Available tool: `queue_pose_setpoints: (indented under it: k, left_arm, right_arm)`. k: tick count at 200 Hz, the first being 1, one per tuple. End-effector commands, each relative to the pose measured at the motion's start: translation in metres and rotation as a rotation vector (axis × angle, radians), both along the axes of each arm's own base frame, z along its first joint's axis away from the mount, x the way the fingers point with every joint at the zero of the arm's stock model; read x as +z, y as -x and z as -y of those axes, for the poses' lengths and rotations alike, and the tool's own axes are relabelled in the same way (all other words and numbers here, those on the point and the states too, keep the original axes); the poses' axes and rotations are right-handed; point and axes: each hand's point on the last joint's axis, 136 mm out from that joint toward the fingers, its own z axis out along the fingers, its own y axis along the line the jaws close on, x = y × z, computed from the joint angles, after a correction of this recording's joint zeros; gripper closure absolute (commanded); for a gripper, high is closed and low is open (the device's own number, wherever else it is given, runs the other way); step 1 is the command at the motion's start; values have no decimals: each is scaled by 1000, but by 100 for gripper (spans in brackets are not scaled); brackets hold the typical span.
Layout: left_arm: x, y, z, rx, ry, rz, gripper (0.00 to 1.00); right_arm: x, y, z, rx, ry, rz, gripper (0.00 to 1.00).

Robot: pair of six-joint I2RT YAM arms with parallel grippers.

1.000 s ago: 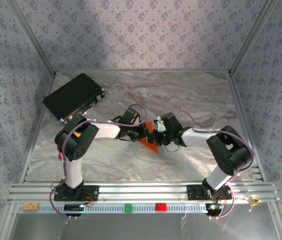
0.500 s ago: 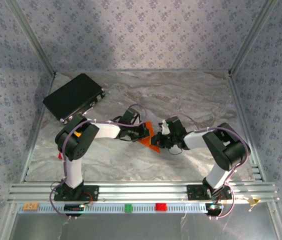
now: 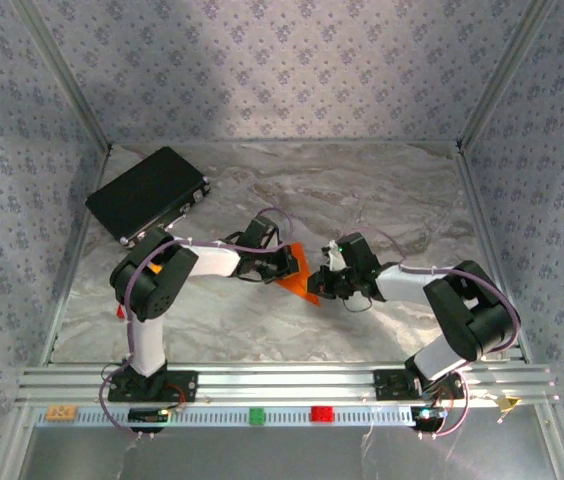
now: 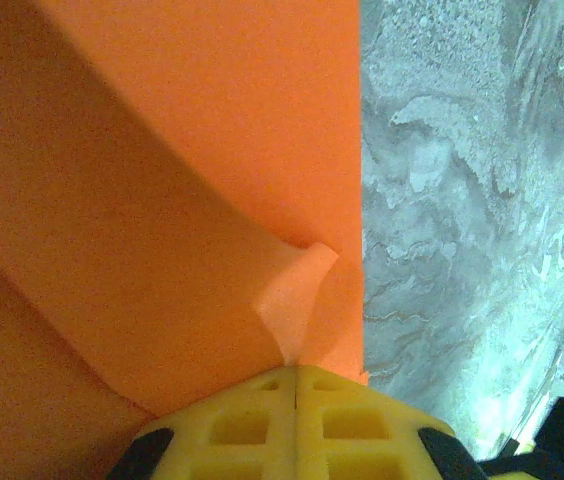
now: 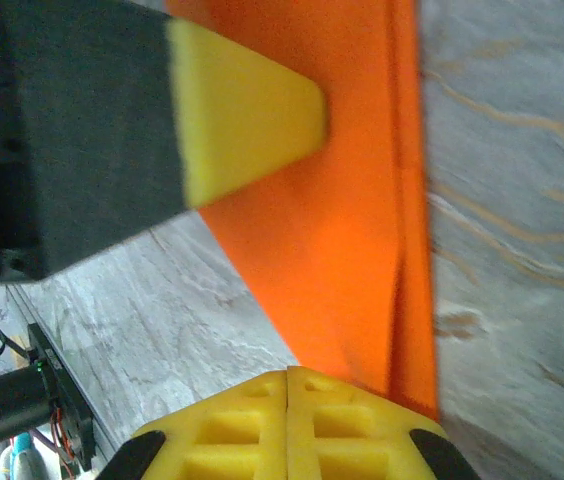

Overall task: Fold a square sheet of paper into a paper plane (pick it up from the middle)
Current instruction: Fourth fold the wing at the center of the table.

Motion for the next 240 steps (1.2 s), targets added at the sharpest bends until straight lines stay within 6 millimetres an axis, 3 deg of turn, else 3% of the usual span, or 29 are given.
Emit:
queue_pose_setpoints:
  k: [1,22,57,151,199,240]
  left_arm:
    - [-43,11,-29,35,-136,-75,100]
    - [-43,12,-29,32,-133,-77,100]
    - [-44,12,-29,31,-135,-78,100]
    - [-47,12,-29,28,-131,-81,100]
    - [-42,13,-26,12,-117,-72,100]
    - [-43,13,-25,10,-117,-71,100]
  right_arm:
    - [-3,2,-3,32,43,-4,93]
    - [-15,5,-6,43,67,-30,92]
    - [-36,19,12,7,94,-86,92]
    - [-36,50,45,-61,70,-133,91]
    - [8,24,41,-74,57,-5,96]
    - [13,-3,8,-15,33,-4,97]
